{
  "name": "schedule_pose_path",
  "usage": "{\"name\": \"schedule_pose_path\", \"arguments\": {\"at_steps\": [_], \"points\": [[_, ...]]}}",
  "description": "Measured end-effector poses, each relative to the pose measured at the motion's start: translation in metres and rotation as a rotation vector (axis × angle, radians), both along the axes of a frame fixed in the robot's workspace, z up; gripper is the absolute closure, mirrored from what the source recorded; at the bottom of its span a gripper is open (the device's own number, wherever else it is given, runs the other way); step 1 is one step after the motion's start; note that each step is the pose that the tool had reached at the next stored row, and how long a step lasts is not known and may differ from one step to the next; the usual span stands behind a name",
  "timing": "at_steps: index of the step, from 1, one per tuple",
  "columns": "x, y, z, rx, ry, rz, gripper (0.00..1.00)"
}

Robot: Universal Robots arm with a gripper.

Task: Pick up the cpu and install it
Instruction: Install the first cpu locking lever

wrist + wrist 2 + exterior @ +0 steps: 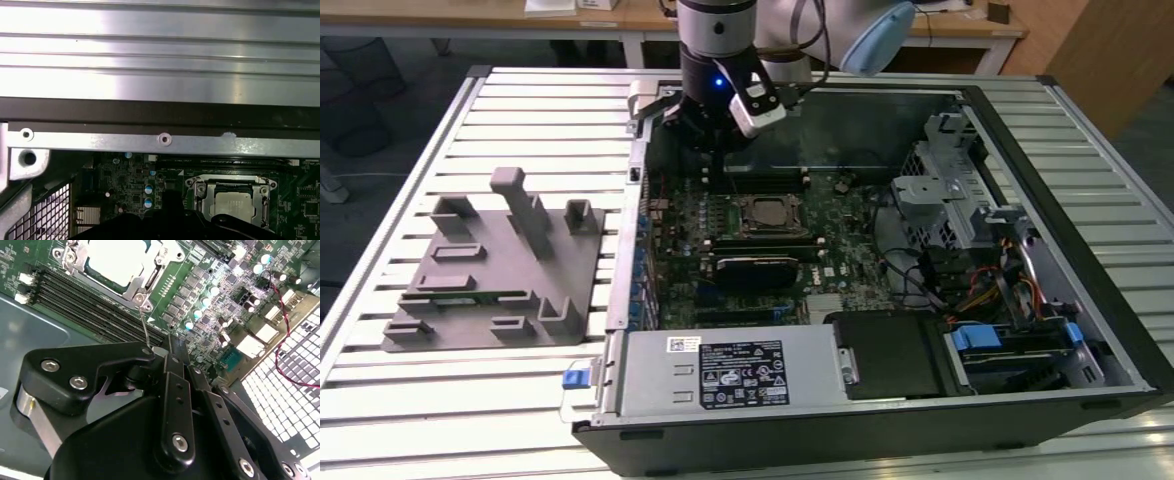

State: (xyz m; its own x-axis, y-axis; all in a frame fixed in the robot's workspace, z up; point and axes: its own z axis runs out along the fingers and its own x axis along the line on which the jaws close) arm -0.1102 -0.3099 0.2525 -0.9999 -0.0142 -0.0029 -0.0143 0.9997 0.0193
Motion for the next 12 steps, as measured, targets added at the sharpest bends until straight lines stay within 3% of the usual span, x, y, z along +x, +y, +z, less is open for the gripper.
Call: {"name": "schedule_pose_path", "arguments": {"at_steps": [12], "points": [[0.028,0.0000,-0.0002,0.0001,0.0019,0.000,0.89]]}}
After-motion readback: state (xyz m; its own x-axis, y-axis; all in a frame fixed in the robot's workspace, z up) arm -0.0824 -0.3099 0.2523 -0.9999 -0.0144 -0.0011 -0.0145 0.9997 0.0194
